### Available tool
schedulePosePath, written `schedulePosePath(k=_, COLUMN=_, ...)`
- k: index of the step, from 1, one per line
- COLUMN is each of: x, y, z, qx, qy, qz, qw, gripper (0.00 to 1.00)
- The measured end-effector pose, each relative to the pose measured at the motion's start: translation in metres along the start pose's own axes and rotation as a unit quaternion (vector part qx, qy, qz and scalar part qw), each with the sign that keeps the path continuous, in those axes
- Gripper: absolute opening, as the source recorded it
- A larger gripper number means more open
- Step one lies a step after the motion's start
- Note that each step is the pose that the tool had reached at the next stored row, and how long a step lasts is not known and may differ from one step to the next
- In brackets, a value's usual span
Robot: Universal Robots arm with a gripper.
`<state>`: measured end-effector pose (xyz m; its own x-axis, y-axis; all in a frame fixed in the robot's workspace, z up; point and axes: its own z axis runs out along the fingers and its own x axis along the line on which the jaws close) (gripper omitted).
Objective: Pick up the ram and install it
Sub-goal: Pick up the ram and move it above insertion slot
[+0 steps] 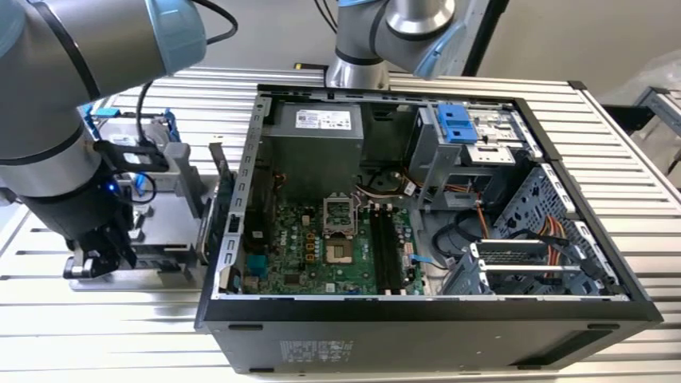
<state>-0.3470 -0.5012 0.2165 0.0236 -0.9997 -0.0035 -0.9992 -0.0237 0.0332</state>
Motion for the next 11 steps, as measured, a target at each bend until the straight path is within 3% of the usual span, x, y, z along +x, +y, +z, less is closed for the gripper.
schedulePosePath(k=11, x=-0.0001, y=0.0004, z=-0.0086, qx=0.0, qy=-0.0002, qz=0.002, qw=1.0, gripper=0.0)
